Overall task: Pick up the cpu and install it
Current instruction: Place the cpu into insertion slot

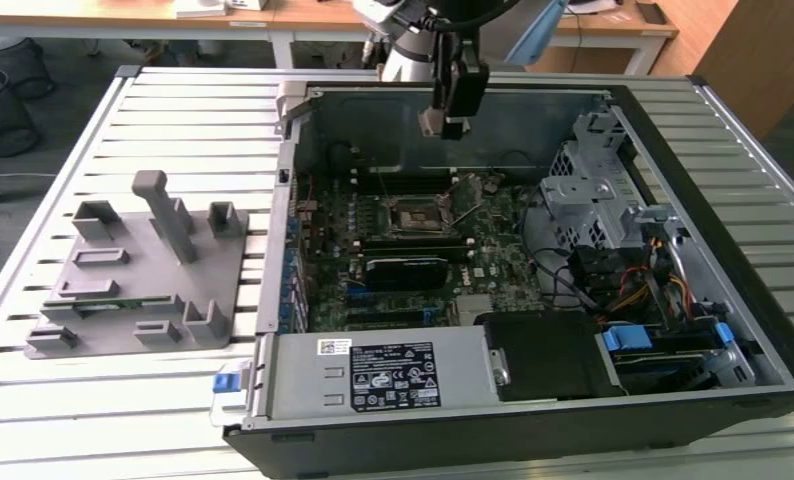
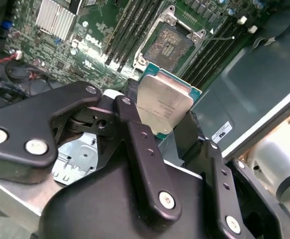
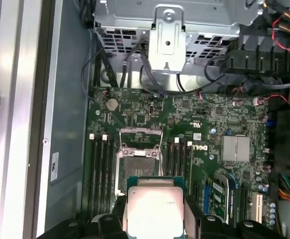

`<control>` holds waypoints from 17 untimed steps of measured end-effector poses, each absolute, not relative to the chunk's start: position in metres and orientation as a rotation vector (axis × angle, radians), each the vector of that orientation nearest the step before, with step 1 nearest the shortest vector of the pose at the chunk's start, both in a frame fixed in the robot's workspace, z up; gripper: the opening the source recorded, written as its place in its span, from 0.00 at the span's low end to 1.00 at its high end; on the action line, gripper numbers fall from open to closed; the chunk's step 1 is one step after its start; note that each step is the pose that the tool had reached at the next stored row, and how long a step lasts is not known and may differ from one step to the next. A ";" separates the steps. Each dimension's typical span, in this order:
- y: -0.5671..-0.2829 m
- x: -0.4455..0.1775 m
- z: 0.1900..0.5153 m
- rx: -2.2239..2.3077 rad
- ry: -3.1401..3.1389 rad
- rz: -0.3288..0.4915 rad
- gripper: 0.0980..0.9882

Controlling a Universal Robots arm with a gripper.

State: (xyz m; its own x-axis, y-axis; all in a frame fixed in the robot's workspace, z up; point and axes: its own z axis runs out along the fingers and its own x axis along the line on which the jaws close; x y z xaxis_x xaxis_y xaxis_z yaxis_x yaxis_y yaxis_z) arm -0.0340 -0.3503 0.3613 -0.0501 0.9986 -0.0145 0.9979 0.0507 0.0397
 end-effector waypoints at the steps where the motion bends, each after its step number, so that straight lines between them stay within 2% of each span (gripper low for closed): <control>1: -0.350 -0.034 0.360 2.126 2.261 0.029 0.49; 17: -0.350 -0.034 0.334 2.130 2.275 0.052 0.49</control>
State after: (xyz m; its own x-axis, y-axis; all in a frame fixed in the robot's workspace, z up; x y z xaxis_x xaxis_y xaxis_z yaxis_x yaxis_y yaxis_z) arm -0.0342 -0.3500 0.3342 -0.0655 0.9978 0.0046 0.9970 0.0652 0.0410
